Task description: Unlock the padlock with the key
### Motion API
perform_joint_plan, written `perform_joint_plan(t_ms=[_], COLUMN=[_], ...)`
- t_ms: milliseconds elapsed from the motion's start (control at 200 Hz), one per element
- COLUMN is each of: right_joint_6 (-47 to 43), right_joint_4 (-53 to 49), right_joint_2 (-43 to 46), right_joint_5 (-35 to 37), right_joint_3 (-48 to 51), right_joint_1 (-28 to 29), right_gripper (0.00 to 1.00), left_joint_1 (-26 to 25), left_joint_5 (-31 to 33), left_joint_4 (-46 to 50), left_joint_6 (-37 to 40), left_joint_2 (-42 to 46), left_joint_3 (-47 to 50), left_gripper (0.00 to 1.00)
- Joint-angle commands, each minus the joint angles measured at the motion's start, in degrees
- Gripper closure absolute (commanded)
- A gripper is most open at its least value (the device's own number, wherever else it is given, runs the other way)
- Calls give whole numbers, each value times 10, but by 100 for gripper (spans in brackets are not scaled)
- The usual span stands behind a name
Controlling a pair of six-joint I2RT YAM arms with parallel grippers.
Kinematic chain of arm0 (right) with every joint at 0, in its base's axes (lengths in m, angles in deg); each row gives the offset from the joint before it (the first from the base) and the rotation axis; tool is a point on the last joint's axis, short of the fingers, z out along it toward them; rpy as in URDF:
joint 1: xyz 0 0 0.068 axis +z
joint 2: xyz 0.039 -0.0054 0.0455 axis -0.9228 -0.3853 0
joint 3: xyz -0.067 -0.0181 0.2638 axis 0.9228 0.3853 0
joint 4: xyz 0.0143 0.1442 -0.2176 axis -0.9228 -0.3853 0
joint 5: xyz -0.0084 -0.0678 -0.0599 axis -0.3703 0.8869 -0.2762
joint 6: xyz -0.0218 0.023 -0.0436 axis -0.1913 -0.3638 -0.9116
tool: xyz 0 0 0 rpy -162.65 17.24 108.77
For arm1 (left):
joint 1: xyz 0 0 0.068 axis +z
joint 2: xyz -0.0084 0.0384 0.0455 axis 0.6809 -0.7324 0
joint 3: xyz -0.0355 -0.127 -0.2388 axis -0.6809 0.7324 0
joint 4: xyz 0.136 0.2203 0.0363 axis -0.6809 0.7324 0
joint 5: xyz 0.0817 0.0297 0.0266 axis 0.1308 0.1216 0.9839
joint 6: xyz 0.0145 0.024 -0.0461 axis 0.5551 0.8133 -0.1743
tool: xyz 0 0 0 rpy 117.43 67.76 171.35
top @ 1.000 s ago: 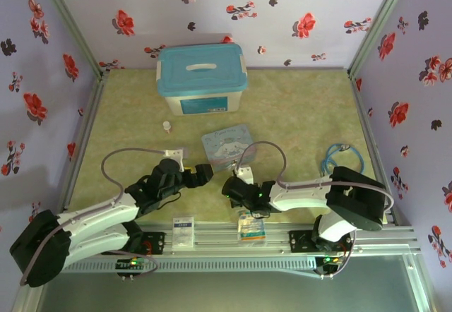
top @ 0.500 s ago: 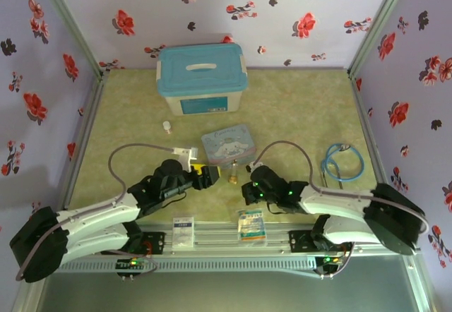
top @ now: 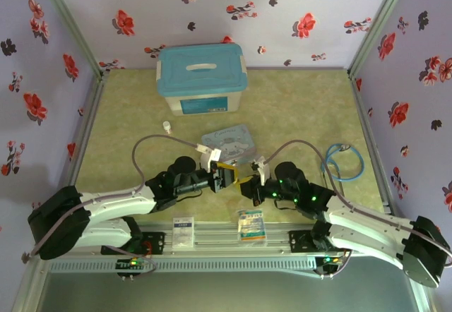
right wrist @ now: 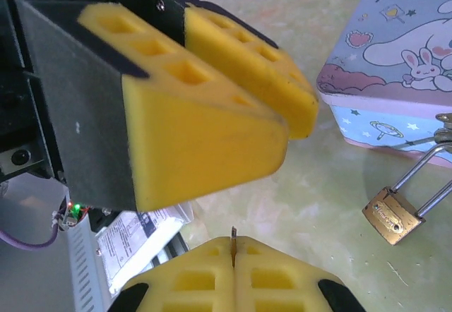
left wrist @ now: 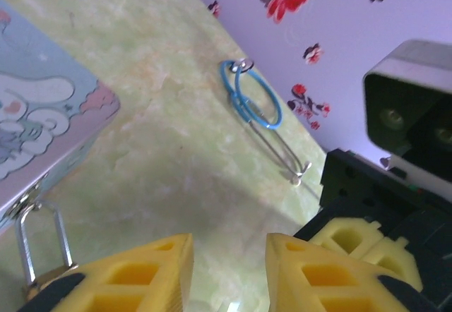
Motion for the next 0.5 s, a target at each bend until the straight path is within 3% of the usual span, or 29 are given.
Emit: perform_joint_plan(t_ms=[0,130,310,495], right_joint_6=[-12,0,-7,69], right_joint_4=[4,-11,-304,-426], right_joint_2=[19,18,-97,-154], right_joint_5=[-10,13,122,211], right_joint_3=[11,8,-106,-155], right_joint_1=[-8,-12,-14,-13], right_gripper=[100,100,100,100], left_joint_1=[-3,-3,-3,-3], left_joint_5=[-15,-15,52,85], left_joint_4=[-33,-33,66,147], left_joint_6=[-1,-11,-21,-13], left_joint_2=[-1,-3,43,65], left_joint_3=[-1,11,22,9], left_gripper=[73,87,85,85])
